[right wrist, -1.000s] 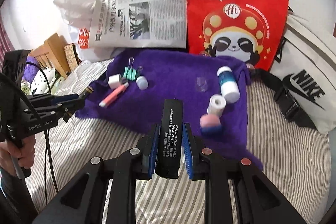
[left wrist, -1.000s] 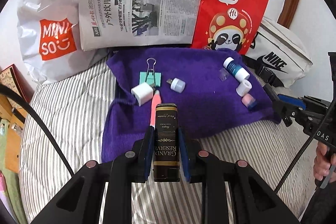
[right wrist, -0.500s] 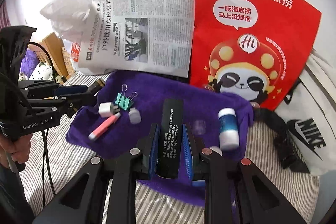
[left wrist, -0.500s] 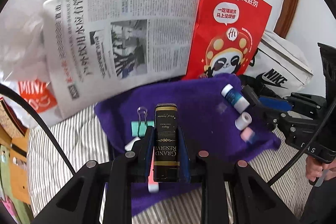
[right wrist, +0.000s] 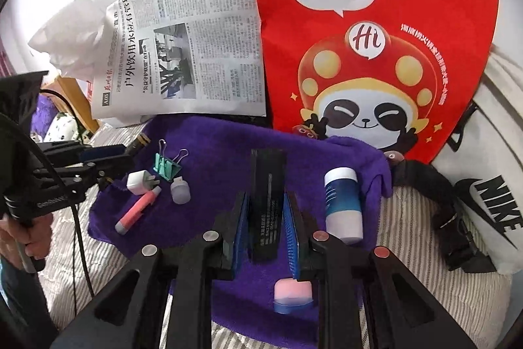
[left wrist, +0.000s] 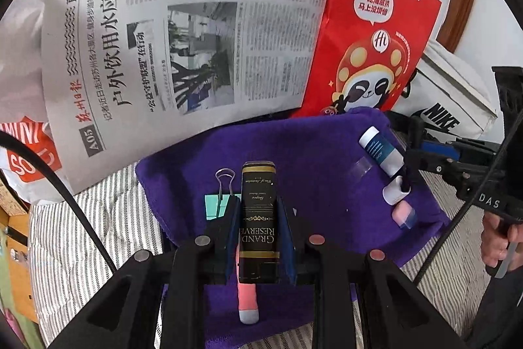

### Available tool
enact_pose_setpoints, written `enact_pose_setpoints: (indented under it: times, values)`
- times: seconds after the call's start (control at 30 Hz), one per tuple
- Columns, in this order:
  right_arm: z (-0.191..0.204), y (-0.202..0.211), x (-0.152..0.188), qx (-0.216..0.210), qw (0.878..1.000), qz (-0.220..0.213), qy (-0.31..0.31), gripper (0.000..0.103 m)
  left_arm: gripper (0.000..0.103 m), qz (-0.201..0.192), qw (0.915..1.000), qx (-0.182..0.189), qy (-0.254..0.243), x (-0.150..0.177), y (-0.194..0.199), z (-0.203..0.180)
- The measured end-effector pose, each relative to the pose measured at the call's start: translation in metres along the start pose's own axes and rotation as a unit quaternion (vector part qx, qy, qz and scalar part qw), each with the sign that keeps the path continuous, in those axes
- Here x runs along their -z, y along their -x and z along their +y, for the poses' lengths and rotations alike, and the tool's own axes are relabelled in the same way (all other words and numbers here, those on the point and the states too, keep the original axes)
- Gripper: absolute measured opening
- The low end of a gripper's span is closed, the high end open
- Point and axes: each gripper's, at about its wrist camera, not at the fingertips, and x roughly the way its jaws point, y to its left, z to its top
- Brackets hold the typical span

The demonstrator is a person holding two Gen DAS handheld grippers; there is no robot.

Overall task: Organize rigid objects
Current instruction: 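Carry the black-gold tube and black Horizon tube over the purple towel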

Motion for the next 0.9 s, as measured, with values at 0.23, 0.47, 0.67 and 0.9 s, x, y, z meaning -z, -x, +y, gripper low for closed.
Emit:
enact_pose_setpoints:
  times: [0.23,0.47,0.67,0.9]
  values:
    - [-0.007,-0.013,0.003,-0.002,1.000,0.016,0.001,0.008,0.022,0.010,0.9999,0.004,-0.005,0.003,-0.010,-0.002]
    - [-0.015,-0.029,0.005,-0.016,0.999,0.041,-0.011,0.002,0.022,0.015,0.9998,0.008,-0.010,0.003,-0.014,-0.005]
    - [0.001,-0.032,0.012,-0.019,0.996,0.080,0.039,0.008,0.022,0.022,0.9996,0.008,-0.013,0.003,-0.019,-0.007]
    - [0.025,-0.058,0.027,-0.051,0.987,0.131,0.081,0.008,0.022,0.018,0.9998,0.007,-0.001,0.003,-0.014,0.004]
